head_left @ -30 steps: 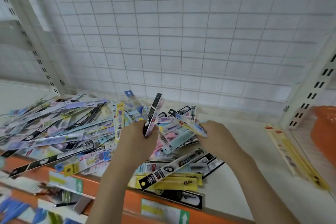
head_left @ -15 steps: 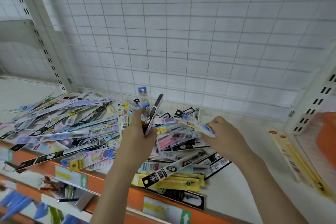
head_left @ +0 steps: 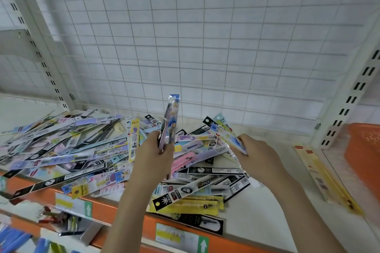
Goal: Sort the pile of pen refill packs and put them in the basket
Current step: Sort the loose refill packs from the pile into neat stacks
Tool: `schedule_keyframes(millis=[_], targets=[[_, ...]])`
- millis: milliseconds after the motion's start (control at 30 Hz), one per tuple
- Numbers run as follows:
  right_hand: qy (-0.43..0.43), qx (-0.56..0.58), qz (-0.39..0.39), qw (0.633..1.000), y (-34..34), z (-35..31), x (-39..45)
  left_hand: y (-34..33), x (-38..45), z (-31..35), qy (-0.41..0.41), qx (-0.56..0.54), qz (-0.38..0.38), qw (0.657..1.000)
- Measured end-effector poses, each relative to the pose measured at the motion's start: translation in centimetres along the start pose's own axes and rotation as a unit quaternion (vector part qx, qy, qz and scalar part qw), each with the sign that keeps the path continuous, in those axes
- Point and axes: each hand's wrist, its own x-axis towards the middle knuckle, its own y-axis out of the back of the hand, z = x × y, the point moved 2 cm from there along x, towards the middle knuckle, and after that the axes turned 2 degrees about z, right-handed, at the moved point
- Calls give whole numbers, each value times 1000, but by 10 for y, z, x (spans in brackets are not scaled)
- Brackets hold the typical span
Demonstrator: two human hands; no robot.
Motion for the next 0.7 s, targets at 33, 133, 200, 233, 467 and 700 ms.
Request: schedule_keyframes(millis=[33, 133, 200, 233, 467, 700], targets=[[0, 6, -6, 1000, -1, -1, -1, 0, 0, 1, 4, -8, 3, 1000], [-1, 33, -8, 999, -1, -2, -2, 1, -1, 3, 13, -23, 15, 1000], [-3, 50, -10, 999, 1, -4, -2, 3, -1, 3, 1, -19, 27, 999], [-1, 55, -11, 998, 2, -5, -2, 4, -1, 3, -10, -17, 31, 999], [-21, 240, -14, 970, 10, -9, -8, 6, -4, -3, -41, -35, 12, 998], [-63, 317, -3, 946, 14, -3, -12, 7, -7, -8, -25, -54, 21, 998]])
